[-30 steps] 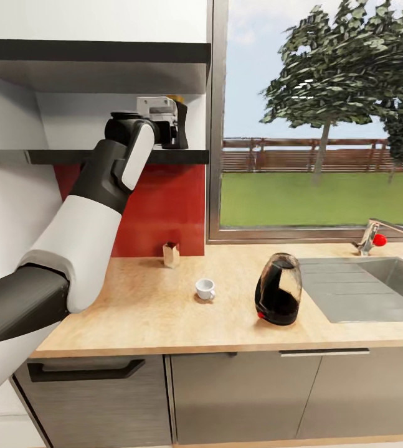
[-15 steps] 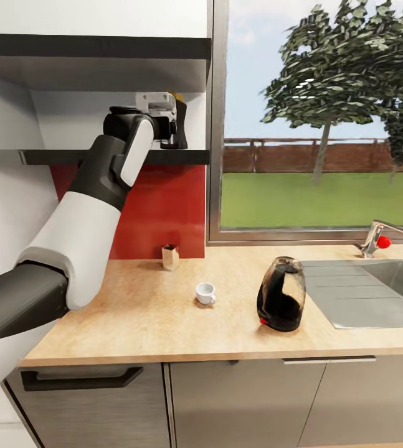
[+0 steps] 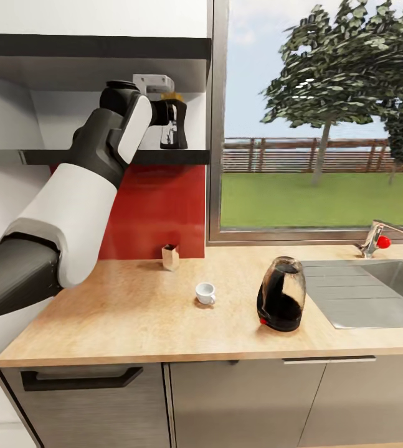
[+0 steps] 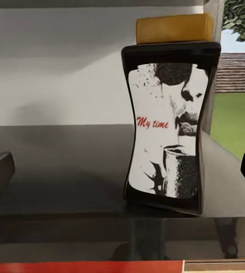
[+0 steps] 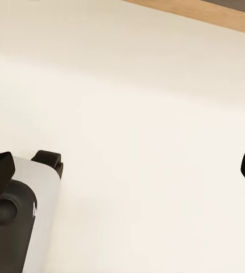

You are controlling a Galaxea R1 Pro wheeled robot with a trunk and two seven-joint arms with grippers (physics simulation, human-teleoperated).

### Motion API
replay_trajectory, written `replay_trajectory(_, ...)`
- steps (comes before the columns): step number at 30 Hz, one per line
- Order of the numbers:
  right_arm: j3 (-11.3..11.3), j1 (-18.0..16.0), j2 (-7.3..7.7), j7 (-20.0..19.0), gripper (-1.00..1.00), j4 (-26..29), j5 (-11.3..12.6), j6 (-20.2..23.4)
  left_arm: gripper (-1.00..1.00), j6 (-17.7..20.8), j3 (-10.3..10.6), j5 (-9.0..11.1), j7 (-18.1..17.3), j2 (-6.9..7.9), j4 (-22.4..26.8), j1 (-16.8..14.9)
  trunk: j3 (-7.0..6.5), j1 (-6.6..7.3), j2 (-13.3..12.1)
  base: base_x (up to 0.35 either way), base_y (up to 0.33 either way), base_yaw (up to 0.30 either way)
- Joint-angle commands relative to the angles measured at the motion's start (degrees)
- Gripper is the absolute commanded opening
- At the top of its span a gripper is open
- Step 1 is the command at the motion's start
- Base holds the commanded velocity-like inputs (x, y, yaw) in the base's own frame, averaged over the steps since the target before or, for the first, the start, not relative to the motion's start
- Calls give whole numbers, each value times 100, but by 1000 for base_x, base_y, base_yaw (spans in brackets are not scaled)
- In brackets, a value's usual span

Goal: Set up a coffee station on the kitchen countertop: keep the coffee maker on the countertop, move the bottle of coffee from the kitchen shelf to the counter next to the coffee maker, place a paper coffee filter on top of the coffee maker, put the saucer next to the coffee maker with the coffee cup on the saucer, and place the electric kettle next to the coffee maker.

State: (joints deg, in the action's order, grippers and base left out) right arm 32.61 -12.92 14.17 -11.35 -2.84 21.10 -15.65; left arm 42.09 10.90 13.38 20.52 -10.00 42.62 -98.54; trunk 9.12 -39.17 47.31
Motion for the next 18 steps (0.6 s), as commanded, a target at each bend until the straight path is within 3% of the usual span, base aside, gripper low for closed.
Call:
replay_trajectory(1,35,-9,-2,-43,100,-21,61,-35,100,11,9,62,45,0,-6,-11,9,-1,7,93,0,0)
replay_trajectory(18,35,-9,-2,-43,100,-22,61,-35,100,10,1,101,-1,0,24,-16,9,-1,7,133,0,0)
